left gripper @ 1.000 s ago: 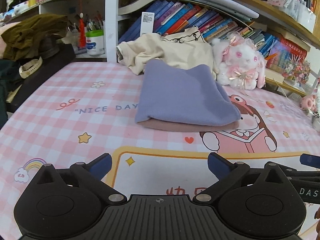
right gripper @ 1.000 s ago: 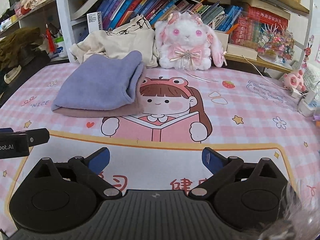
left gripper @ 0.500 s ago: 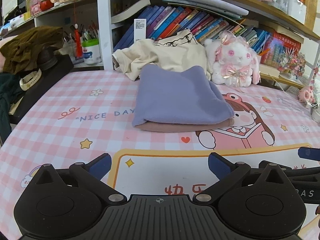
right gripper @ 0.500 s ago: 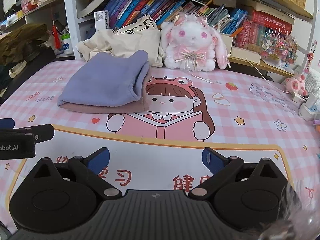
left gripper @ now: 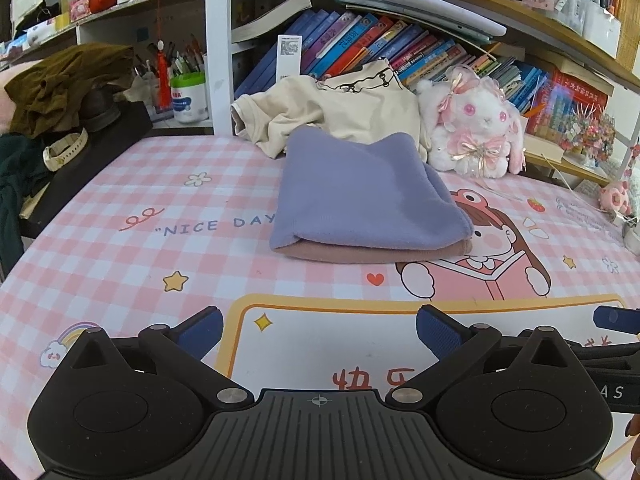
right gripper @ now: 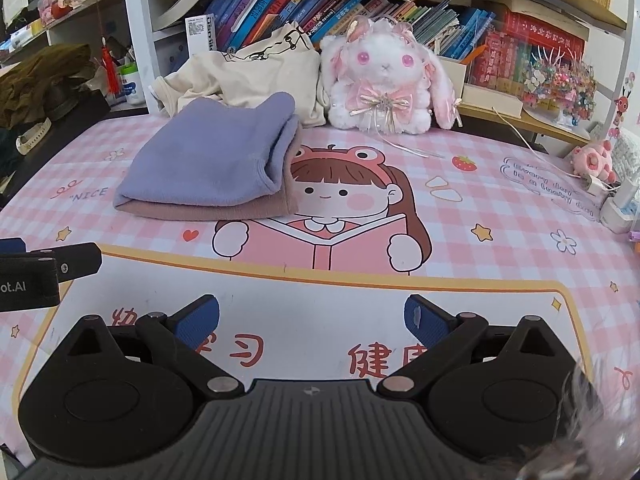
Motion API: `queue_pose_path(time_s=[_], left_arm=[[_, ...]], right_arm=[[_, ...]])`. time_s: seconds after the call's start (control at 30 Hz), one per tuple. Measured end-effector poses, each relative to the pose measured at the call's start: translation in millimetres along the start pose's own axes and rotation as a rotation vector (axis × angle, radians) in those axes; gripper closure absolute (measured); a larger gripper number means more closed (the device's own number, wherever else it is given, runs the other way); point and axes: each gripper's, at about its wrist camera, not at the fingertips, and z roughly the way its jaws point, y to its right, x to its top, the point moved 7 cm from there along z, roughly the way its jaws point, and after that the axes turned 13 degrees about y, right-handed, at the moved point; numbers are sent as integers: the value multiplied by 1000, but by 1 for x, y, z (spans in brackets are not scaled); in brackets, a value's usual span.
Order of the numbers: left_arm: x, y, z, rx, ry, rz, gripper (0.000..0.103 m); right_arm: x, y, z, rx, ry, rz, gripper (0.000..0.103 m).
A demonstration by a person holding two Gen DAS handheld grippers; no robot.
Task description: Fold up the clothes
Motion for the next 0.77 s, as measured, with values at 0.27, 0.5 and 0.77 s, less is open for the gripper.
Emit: queue_pose_path(time_s=[0.27,0.5,0.77], left_arm=[[0,1,0,-4,-14,9,0],[1,0,0,1,-10,11,0],[2,0,0,-5,-7,18,0]], right_arm=[[0,-1,0,0,0,1,3],[0,-2,1,3,-1,-1,3],[0,-3,3,6,-7,-2,3]])
